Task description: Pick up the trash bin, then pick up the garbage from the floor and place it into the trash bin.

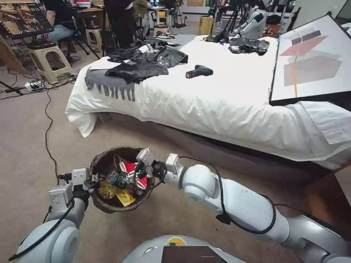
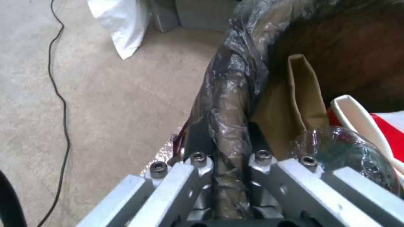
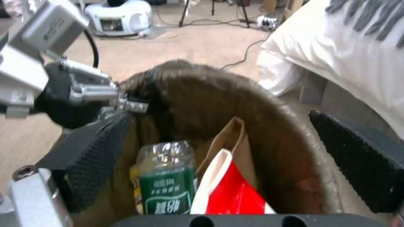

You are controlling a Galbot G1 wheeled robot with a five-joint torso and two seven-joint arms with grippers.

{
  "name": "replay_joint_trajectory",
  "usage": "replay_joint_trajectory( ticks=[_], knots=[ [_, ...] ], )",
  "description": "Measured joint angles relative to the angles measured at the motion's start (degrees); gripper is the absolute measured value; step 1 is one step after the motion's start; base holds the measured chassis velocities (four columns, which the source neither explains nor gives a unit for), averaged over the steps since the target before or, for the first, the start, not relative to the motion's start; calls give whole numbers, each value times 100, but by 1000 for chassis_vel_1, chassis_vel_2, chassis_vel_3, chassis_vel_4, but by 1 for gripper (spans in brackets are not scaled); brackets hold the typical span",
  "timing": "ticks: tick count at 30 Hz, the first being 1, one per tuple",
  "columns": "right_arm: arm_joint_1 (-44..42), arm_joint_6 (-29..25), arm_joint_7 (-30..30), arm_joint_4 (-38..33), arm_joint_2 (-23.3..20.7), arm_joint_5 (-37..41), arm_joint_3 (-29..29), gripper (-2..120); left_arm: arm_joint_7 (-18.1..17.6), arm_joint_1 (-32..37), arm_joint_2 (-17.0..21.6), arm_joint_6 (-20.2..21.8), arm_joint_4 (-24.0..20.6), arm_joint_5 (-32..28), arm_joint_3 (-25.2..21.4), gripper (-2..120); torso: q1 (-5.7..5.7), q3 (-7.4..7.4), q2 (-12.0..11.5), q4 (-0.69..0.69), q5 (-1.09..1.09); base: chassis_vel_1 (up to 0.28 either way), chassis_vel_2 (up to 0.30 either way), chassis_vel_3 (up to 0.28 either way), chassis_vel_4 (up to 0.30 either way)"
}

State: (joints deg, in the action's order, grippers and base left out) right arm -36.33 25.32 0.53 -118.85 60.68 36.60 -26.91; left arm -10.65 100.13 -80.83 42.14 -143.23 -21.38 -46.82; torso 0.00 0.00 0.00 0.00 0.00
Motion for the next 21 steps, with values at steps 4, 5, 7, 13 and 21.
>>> replay_joint_trajectory(
  ticks=[4, 5, 7, 13, 21],
  knots=[
    [-39, -2, -77, -62, 29, 73, 160, 100, -1, 5, -10, 0, 0, 5, 10, 4, 0, 0, 0, 0, 0, 0, 0, 0, 0],
    [-61, -7, -115, -91, 35, 95, 242, 100, -1, 7, -13, 0, 0, 5, 11, 4, 0, 0, 0, 0, 0, 0, 0, 0, 0],
    [-121, -21, -172, -140, 41, 125, 378, 100, -1, 10, -16, 0, 0, 5, 10, 4, 0, 0, 0, 0, 0, 0, 0, 0, 0],
    [-572, -194, -362, -384, -85, 135, 1006, 100, -3, 14, -22, 0, 0, 1, -13, 4, 0, 0, 0, 1, 1, 0, 0, 0, 0],
    [-1331, -576, -806, -615, -380, -216, 1403, 100, -2, 6, -24, 0, 0, -19, -33, 4, 0, 0, 0, -1, 1, 0, 0, 0, 0]
  ],
)
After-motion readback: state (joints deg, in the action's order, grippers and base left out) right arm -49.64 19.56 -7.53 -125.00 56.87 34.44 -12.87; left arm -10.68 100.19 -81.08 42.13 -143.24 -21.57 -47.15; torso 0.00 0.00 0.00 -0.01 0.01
